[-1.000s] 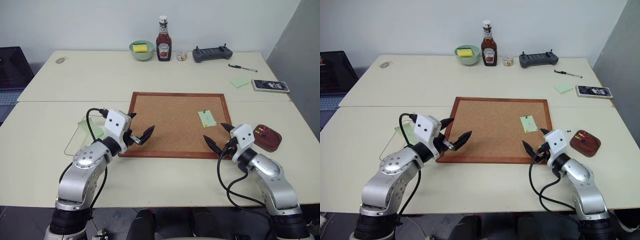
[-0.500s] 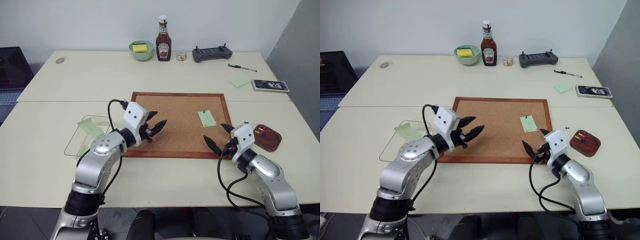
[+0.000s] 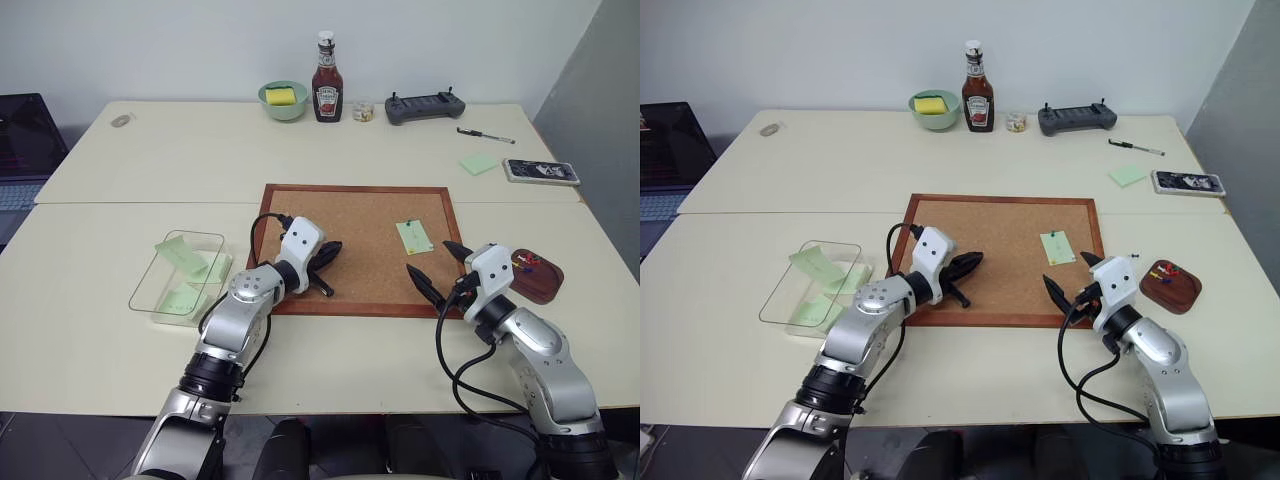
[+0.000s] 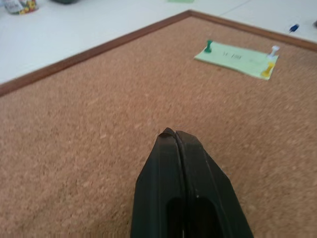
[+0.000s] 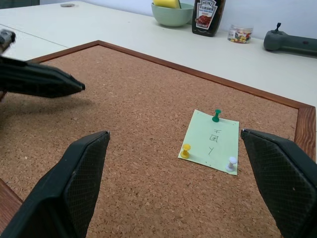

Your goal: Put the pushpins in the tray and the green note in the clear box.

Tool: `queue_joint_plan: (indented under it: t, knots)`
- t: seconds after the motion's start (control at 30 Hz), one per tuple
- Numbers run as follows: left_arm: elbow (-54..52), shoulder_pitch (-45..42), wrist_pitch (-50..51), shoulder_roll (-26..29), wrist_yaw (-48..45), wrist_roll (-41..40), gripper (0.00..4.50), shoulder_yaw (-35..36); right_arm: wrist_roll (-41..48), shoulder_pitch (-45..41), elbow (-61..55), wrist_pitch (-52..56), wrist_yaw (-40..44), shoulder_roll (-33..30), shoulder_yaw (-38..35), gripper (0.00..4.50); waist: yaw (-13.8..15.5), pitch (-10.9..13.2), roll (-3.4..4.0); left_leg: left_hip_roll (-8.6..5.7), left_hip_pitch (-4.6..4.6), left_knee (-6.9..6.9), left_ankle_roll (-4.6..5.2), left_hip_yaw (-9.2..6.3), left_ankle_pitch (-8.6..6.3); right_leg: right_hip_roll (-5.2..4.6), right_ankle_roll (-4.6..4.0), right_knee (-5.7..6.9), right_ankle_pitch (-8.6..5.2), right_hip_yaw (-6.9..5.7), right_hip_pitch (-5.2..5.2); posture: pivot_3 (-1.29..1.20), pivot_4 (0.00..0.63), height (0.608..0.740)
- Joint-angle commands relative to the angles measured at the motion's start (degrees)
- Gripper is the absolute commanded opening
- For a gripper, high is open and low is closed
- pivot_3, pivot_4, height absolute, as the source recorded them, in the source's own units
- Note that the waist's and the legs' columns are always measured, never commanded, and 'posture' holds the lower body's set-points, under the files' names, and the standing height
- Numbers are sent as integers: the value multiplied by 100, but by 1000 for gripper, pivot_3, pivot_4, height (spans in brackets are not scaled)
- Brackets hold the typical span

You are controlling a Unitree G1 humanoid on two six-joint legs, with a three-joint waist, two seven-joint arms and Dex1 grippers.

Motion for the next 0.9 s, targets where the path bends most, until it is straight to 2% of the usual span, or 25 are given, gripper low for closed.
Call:
queue_joint_plan:
  t: [0.03, 0.47, 0.67, 0.9]
  knots:
    - [277, -132, -287, -112, -87, 37, 39, 57, 51, -127, -212, -99, -59, 31, -84, 4500, 0, 0, 0, 0, 1, 0, 0, 0, 0, 0, 0, 0, 0, 0, 0, 0, 150, 740]
    - [1174, -149, -794, -312, -319, 160, 39, 45, 182, -633, 12, 497, 147, -406, -240, 4500, 5, -13, 19, -2, 12, 2, 0, 0, 0, -2, 1, 1, 0, 0, 12, 0, 150, 740]
    - [1361, -141, -867, -375, -430, 222, 39, 25, 79, -1681, 1059, 832, 376, -530, -21, 4500, 1, -23, 32, -2, 18, 5, 1, 0, 1, -1, 2, 2, 1, -1, 18, 0, 150, 740]
    - [1400, -183, -842, -398, -434, 268, 39, 39, -142, -2900, 2739, 818, 412, -278, 232, 4500, 19, -31, 45, -7, 17, 7, 1, -2, 1, -4, 2, 3, 2, -2, 18, 0, 150, 740]
